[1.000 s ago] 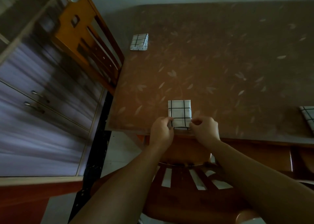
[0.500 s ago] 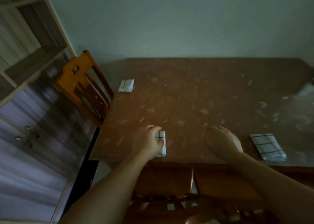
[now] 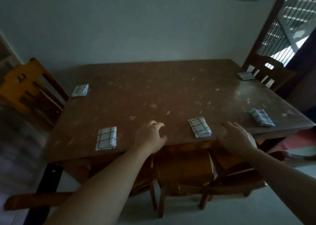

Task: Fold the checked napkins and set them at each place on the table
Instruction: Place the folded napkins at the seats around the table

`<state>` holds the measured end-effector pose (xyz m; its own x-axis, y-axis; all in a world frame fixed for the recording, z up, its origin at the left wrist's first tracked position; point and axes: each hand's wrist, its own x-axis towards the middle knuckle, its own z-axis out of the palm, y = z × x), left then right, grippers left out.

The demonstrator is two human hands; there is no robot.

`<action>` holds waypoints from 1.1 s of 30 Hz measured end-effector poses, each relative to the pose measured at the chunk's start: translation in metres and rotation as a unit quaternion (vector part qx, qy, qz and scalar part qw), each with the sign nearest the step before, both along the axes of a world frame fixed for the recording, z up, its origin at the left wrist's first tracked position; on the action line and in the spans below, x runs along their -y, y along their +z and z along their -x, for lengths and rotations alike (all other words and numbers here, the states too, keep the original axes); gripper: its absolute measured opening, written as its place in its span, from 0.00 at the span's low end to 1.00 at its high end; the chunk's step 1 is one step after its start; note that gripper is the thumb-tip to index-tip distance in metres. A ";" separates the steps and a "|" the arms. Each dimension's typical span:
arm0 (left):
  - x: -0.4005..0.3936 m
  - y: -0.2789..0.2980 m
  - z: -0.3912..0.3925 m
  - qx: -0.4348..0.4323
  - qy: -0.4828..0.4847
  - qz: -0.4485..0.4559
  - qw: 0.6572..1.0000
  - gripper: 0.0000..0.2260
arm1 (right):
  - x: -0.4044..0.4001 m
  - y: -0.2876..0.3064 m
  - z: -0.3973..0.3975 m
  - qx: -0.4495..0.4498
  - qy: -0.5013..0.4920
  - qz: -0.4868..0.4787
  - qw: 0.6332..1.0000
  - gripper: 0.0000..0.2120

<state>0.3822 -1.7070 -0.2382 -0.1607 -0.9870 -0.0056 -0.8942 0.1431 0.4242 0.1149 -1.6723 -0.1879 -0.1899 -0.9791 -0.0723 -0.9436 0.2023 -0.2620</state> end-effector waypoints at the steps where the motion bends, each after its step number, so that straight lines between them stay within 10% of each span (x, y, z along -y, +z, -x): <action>1: 0.003 0.000 0.013 0.001 -0.002 0.003 1.000 0.22 | 0.006 -0.001 0.011 0.004 0.004 -0.004 1.000 0.18; 12: 0.074 -0.079 0.155 -0.078 0.142 -0.126 0.979 0.18 | 0.117 -0.092 0.110 0.126 0.060 -0.115 0.984 0.10; 21: 0.106 -0.133 0.200 -0.147 0.218 -0.149 0.953 0.13 | 0.171 -0.161 0.104 0.237 -0.011 -0.123 0.964 0.24; 33: 0.105 -0.140 0.195 -0.203 0.249 -0.142 0.936 0.08 | 0.178 -0.177 0.092 0.240 0.030 -0.122 0.963 0.06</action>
